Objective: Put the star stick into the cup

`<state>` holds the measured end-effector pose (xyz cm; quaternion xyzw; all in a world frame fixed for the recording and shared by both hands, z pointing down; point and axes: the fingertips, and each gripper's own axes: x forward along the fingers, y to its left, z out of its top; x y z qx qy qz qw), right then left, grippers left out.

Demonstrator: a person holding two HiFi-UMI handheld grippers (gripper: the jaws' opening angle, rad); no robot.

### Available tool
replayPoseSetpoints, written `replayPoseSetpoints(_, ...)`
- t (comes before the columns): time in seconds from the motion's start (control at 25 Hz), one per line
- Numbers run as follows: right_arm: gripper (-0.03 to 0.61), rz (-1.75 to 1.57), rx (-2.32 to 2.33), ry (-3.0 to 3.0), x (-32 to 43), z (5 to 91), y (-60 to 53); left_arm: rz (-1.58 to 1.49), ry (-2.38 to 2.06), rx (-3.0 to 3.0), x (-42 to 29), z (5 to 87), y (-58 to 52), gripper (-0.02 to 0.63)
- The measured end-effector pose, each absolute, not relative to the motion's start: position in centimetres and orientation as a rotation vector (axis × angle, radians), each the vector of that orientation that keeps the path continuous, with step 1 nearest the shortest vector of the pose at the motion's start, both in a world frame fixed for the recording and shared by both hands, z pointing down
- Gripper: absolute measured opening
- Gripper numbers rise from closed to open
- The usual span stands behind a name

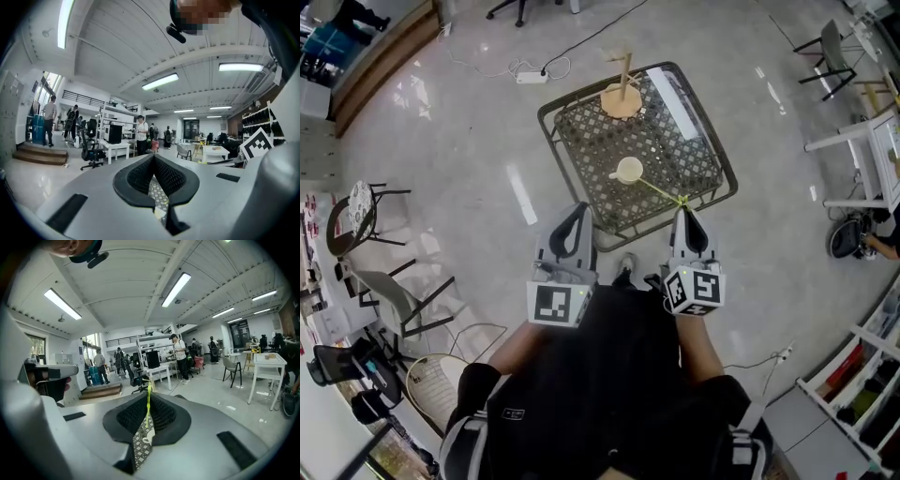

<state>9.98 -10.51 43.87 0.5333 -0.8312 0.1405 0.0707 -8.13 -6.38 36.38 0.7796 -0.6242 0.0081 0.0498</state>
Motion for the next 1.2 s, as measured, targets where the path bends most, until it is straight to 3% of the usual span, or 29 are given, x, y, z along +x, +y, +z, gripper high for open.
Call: replayPoseSetpoints(1.2,0.021,0.550,1.604,-2.272,4.9,54.6,-18.1,-0.014,-1.708,2.477,-11.2,36.4,-15.0,0.017)
